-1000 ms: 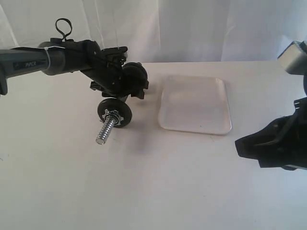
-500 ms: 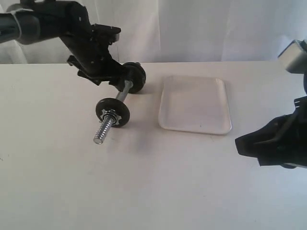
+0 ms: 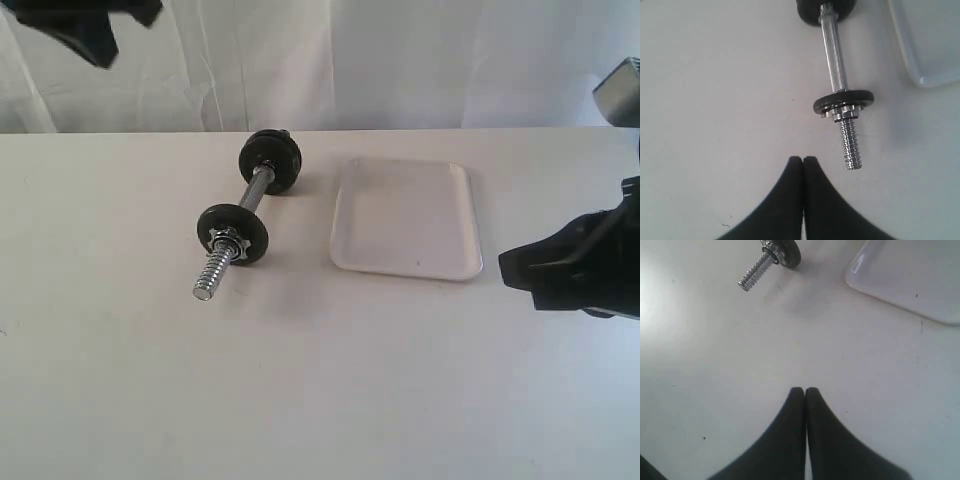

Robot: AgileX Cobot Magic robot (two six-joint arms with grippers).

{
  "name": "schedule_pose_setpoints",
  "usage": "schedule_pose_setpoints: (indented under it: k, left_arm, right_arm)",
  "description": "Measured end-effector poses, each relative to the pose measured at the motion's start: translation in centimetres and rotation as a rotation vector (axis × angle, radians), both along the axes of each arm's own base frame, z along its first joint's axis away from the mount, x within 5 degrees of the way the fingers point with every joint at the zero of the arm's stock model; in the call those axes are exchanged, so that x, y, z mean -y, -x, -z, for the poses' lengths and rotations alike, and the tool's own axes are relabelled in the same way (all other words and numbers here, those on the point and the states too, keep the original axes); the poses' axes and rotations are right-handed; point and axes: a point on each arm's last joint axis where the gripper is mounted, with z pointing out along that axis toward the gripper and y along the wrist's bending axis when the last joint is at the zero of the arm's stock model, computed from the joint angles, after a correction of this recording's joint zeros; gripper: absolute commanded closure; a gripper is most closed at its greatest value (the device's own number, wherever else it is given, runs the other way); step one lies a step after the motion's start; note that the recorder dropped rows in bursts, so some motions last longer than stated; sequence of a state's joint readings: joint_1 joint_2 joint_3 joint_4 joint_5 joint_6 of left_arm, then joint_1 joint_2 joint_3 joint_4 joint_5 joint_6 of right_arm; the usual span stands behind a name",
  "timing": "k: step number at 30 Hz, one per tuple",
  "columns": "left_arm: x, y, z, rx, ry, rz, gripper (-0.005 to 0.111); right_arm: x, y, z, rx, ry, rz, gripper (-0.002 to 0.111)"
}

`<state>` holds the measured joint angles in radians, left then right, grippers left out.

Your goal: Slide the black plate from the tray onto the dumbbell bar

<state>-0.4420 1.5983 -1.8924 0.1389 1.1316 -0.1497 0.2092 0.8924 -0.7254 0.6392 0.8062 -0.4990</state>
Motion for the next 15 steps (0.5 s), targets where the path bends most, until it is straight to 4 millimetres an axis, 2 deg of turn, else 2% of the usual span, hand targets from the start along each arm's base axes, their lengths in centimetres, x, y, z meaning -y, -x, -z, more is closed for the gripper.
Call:
schedule_pose_setpoints:
  k: [4, 7, 11, 15]
  left_arm:
    - [-2.3, 4.9, -4.4, 0.126, 0.077, -0.020, 0.107]
    - [-4.1, 8.6, -6.0, 0.180, 0.123, -0.040, 0.107]
    - [-6.1, 13.1, -5.8, 0.196, 0.163, -0.055, 0.107]
    - [-6.8, 16.2, -3.5, 0.129, 0.212, -0.029, 0.107]
  right_arm:
    - [0.0, 0.0, 0.0, 0.001, 0.001, 0.000, 0.108]
    - [0.0, 0.0, 0.0, 0.001, 0.002, 0.000, 0.108]
    - [0.0, 0.0, 0.0, 0.003, 0.002, 0.001, 0.108]
    - [0.0, 0.0, 0.0, 0.003, 0.002, 0.001, 0.108]
